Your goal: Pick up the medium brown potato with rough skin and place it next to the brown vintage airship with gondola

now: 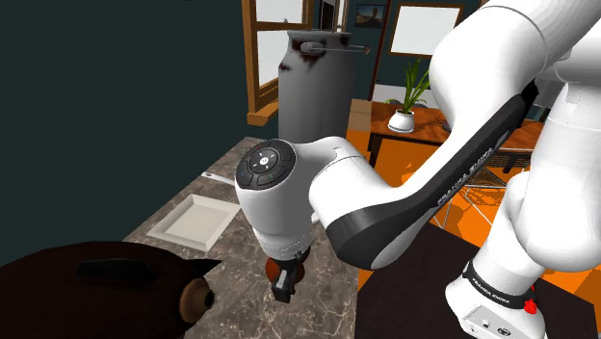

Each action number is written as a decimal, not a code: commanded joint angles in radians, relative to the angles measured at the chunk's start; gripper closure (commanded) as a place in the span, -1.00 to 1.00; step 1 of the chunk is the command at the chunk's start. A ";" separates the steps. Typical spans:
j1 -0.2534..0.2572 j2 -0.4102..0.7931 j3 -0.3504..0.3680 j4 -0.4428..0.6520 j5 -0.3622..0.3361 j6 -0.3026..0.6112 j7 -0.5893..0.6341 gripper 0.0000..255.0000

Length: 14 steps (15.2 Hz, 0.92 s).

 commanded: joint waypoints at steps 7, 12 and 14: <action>0.007 -0.046 0.018 0.082 0.055 -0.110 -0.038 -1.00; 0.007 -0.046 0.018 0.082 0.055 -0.110 -0.038 -1.00; 0.007 -0.046 0.018 0.082 0.055 -0.110 -0.038 -1.00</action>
